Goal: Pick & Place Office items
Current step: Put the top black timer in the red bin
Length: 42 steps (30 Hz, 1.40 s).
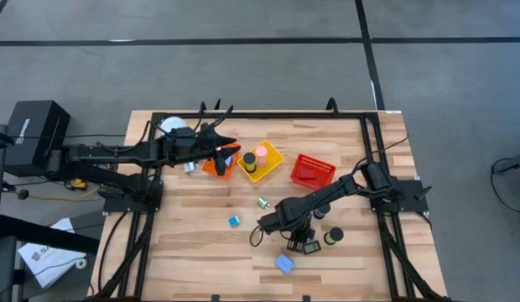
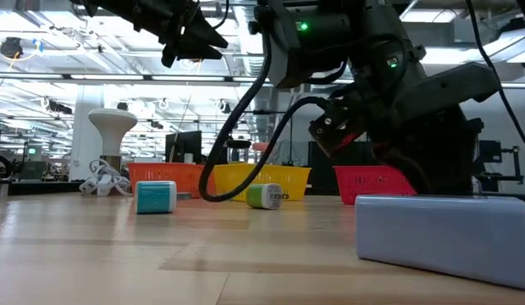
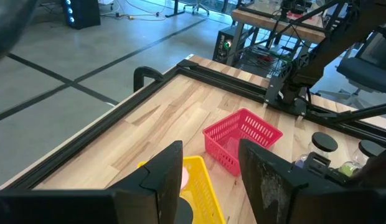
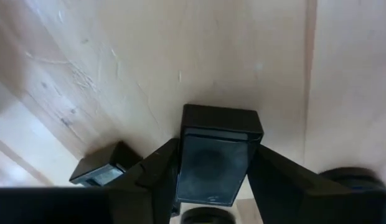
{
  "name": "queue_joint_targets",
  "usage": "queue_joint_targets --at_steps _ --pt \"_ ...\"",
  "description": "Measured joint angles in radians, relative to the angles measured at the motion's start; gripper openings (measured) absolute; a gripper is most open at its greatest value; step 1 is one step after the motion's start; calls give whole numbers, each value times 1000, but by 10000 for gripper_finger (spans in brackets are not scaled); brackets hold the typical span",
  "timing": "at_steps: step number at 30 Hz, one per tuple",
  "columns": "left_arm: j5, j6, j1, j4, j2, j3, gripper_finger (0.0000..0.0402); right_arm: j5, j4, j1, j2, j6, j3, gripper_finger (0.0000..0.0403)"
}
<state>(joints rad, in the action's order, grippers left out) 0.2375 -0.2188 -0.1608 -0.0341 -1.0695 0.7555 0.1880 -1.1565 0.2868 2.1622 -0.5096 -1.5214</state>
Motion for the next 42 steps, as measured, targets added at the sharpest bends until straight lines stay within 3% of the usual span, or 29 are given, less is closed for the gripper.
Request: queue_joint_targets --at_steps 10,20,23,30,36,42 --pt "0 0 0 0 0 0 150 -41 -84 -66 1 127 -95 152" --pt "0 0 0 0 0 0 150 -303 -409 -151 -1 206 -251 159" --pt "0 0 0 0 0 0 150 -348 -409 -185 -5 248 -274 154" --pt "0 0 0 0 0 0 150 -395 -412 -265 -42 286 -267 169" --pt "0 0 0 0 0 0 150 -431 -406 -327 -98 300 -241 157" --pt "0 0 0 0 0 0 150 -433 -319 -374 -210 292 -59 163"
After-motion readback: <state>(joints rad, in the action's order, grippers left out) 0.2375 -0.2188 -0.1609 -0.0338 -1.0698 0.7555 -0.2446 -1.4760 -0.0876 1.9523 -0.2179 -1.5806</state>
